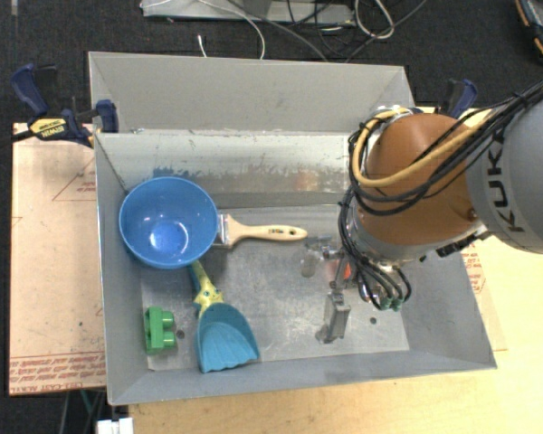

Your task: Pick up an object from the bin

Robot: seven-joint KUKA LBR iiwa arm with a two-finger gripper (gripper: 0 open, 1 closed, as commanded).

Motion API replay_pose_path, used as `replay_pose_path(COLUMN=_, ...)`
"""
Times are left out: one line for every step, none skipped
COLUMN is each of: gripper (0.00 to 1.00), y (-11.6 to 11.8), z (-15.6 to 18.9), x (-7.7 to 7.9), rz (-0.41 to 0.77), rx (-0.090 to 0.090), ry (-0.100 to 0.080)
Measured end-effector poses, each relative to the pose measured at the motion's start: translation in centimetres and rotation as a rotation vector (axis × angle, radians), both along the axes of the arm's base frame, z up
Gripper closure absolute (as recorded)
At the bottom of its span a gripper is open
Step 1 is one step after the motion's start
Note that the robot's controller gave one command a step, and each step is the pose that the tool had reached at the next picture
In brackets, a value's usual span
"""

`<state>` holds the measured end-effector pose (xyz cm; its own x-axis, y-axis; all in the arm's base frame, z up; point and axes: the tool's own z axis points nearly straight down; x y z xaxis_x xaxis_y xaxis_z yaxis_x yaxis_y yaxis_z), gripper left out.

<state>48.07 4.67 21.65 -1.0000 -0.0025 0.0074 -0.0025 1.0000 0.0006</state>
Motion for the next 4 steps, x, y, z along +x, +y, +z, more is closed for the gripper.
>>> replay_pose_path(gripper=0.0, y=-0.1, z=0.3, x=0.2, rz=-0.002, rx=0.001, ry=-0.008)
replay_pose_path(gripper=0.0, y=-7.3, z=-13.4, x=1.6, rz=0.113, rx=0.001, ry=-0.012)
replay_pose_path(gripper=0.0, y=-7.8, z=-6.3, x=1.5, rz=0.397, rx=0.003, ry=-0.021)
replay_pose_path(gripper=0.0, y=-14.6, z=-11.7, x=11.1, rz=0.494, rx=0.0, ry=-0.019)
